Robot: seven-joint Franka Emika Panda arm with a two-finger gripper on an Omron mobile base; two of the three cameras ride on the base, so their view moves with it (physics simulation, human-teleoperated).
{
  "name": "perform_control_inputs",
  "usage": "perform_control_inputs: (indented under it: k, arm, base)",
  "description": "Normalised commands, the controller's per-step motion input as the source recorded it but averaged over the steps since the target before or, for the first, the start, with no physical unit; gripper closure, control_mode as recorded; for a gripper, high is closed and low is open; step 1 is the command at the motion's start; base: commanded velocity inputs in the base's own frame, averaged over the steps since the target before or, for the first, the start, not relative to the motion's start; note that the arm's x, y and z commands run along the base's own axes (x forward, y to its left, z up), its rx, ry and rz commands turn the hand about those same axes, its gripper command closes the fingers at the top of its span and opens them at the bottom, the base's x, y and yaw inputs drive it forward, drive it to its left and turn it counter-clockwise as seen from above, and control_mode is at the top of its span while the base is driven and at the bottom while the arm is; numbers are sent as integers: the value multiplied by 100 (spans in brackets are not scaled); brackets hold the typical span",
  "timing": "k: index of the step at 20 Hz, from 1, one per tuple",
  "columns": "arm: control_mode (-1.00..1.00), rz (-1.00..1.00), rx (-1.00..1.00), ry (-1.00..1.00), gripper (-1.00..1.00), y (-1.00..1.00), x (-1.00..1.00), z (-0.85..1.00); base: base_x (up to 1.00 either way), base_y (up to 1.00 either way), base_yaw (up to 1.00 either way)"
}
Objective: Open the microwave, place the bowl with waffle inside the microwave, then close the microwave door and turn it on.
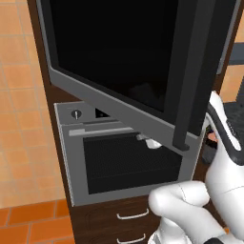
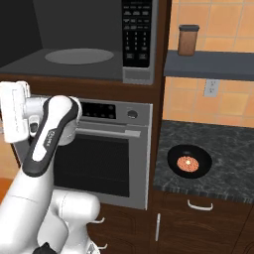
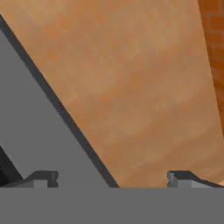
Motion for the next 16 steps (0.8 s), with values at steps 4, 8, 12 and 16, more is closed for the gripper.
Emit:
perform_control_inputs:
  k: [4, 8, 12, 16]
  arm:
    - [-100, 11, 0, -1, -100, 100, 0, -15]
    - [-100, 0, 0, -5, -100, 100, -2, -7]
    - [-100, 0, 0, -8, -100, 100, -1, -6]
    - [-100, -3, 0, -8, -100, 89, 0, -10]
  base:
    - [0, 0, 0]
    - [0, 0, 0]
    - [0, 0, 0]
    - [0, 0, 0]
